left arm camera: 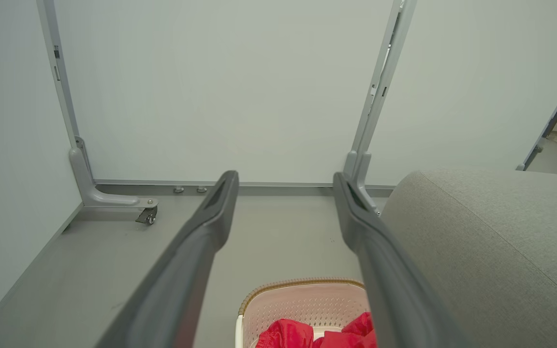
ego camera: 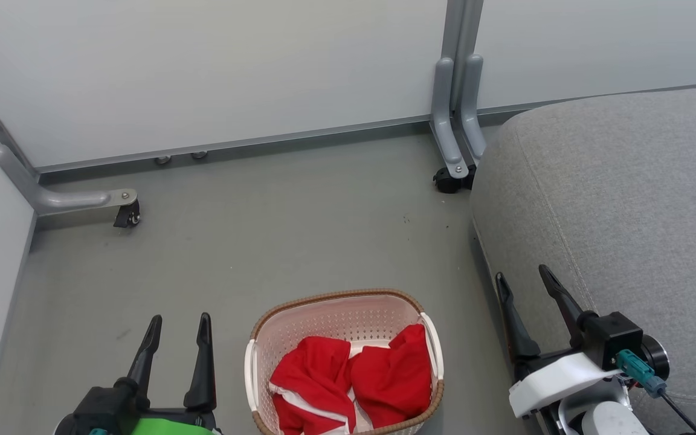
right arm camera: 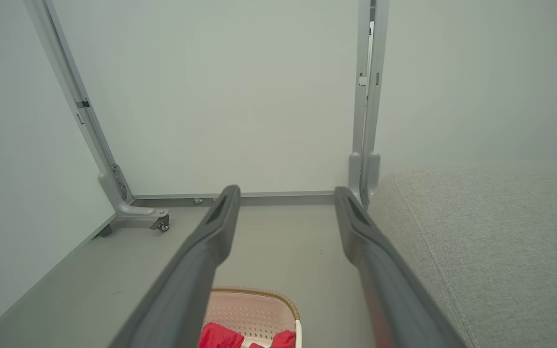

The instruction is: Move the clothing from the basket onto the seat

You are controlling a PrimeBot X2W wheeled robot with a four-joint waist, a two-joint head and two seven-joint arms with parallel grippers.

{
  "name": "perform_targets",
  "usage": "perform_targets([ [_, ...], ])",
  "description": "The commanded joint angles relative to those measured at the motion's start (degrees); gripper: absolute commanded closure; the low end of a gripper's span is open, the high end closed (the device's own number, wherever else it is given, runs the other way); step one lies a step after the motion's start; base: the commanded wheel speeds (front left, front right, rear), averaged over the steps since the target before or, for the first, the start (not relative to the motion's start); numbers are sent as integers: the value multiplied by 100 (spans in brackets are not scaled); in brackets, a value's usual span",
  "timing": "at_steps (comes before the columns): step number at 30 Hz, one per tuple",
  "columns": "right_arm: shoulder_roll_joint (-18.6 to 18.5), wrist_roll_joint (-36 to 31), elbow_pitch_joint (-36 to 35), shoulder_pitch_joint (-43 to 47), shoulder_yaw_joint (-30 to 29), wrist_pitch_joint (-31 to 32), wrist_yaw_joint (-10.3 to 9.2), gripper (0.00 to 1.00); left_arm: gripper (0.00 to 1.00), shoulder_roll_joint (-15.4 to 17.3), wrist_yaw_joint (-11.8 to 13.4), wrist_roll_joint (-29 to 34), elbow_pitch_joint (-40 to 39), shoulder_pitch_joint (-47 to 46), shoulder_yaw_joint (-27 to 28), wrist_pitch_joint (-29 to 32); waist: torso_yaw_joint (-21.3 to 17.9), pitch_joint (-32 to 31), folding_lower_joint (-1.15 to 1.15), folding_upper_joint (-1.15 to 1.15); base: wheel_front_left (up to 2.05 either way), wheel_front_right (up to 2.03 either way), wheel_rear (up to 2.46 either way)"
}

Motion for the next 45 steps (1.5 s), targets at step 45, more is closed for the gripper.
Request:
perform_targets([
  [45, -42, -261, -1013, -1419, 48, -17, 0, 0, 0, 1297, -15, 1411, 2651, -3230, -2422, -1, -720, 3623, -1, 0, 0, 0, 0],
])
